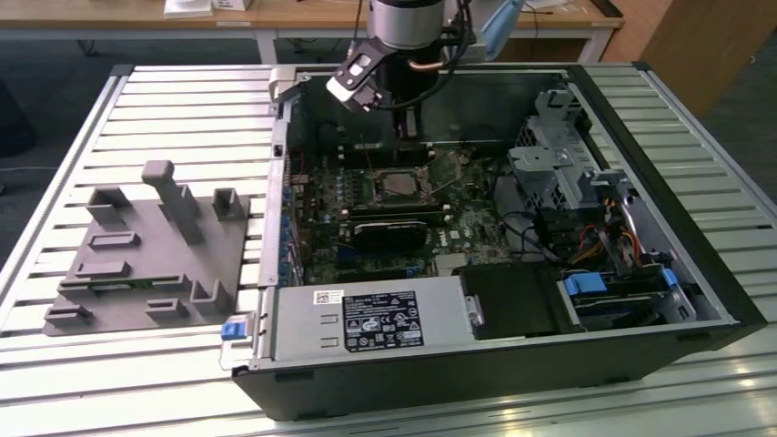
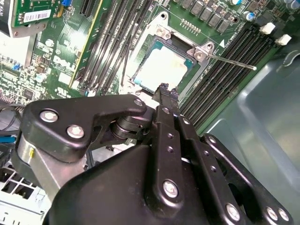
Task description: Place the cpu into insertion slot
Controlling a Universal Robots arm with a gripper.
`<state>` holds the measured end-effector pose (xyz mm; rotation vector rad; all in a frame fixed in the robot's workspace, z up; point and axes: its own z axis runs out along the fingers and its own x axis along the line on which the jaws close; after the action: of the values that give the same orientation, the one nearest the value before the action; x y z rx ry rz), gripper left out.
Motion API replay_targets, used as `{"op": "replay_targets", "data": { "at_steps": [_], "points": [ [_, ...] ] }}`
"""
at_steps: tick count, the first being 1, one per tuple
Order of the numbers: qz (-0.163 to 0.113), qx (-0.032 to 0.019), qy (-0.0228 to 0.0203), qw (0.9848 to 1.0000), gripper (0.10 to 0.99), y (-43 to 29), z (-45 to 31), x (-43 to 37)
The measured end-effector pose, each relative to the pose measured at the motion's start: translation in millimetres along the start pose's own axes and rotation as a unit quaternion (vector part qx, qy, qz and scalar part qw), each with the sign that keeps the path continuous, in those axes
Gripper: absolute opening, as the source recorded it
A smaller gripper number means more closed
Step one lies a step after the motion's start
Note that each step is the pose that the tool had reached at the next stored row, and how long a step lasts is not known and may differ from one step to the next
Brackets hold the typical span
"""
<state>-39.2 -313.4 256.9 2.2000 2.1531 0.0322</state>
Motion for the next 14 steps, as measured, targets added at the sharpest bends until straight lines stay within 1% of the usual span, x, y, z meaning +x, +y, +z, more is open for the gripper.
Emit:
{"op": "replay_targets", "data": {
  "at_steps": [5, 10, 14],
  "points": [
    [0.0, 0.0, -0.0001, 1.0, 0.106, 0.4, -7.5, -0.2],
    [0.0, 0.0, 0.0, 1.0, 0.106, 0.5, -8.3, -0.7],
    [0.0, 0.0, 0.0, 1.0, 0.106, 0.7, -8.0, -6.9]
  ]
}}
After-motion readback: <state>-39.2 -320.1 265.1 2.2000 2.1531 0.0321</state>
